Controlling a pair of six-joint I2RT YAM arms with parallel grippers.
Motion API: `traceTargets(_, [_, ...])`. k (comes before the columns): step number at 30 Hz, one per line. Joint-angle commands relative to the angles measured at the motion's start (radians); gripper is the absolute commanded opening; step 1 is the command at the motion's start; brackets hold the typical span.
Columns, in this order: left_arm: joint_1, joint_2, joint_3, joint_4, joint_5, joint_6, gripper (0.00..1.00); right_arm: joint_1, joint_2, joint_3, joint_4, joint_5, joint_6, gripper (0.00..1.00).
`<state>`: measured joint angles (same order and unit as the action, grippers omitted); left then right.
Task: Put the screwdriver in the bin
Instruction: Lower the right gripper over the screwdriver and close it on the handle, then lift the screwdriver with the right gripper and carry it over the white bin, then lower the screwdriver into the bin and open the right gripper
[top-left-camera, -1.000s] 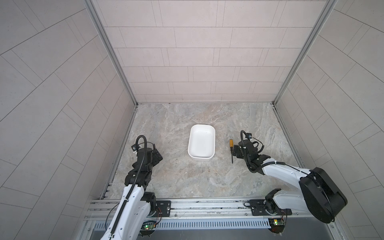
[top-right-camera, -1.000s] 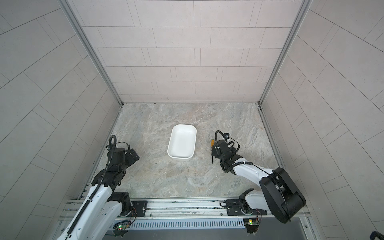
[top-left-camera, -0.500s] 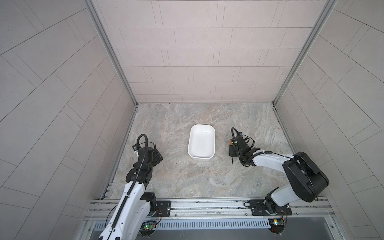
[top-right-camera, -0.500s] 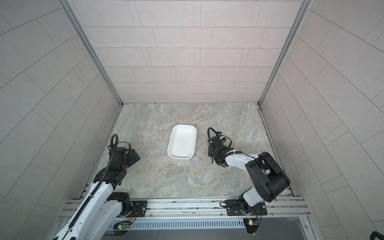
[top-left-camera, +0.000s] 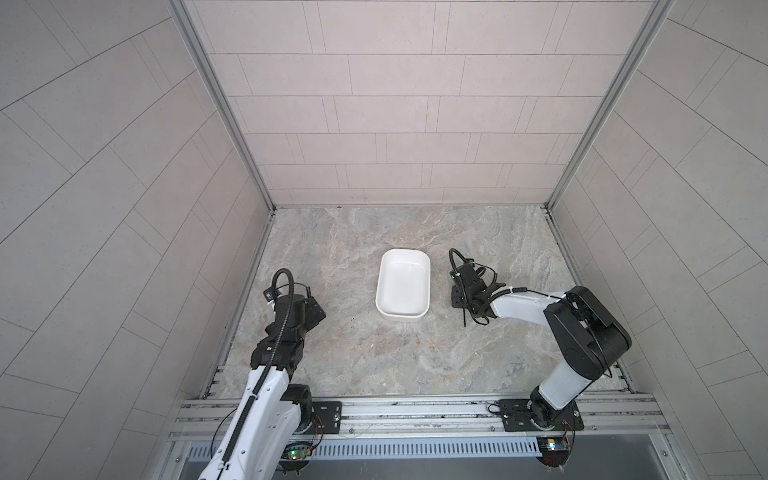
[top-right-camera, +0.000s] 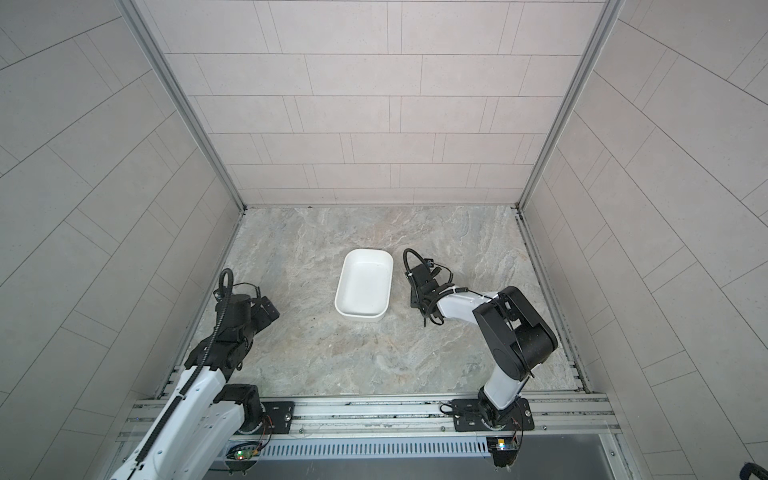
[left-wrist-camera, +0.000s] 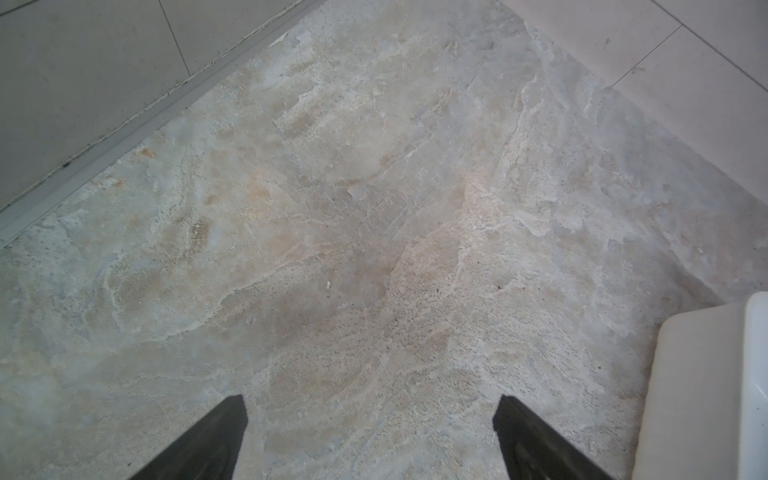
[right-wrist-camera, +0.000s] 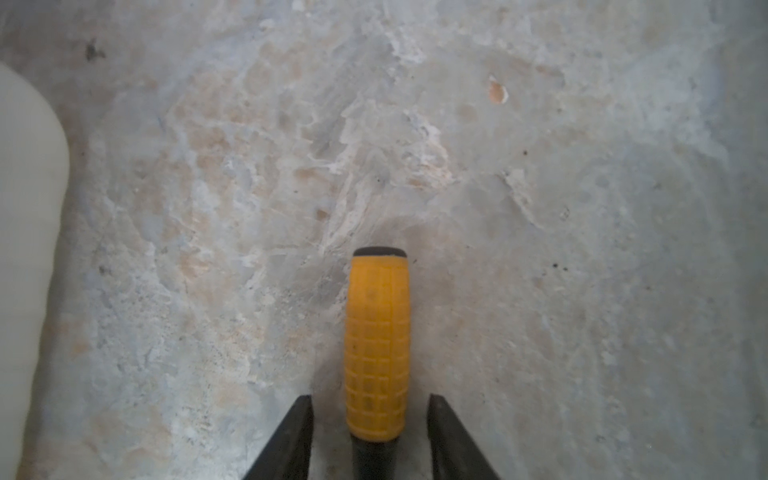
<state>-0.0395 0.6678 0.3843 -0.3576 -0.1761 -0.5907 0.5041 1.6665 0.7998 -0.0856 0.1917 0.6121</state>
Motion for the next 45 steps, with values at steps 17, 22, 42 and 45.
traceTargets(17, [0.003,-0.01,-0.009,0.004,0.011,0.006,1.0,0.061,-0.143,-0.055,-0.135,0.182,-0.021,0.0])
traceTargets(22, [0.003,-0.011,-0.013,0.02,0.018,0.006,1.0,0.146,-0.251,-0.005,-0.243,0.246,-0.016,0.0])
traceTargets(42, [0.003,0.0,-0.009,0.003,-0.012,0.002,1.0,0.356,0.143,0.548,-0.28,-0.031,-0.109,0.01])
traceTargets(45, [0.004,0.01,-0.01,0.018,-0.01,0.002,1.0,0.352,0.183,0.608,-0.337,-0.034,-0.132,0.05])
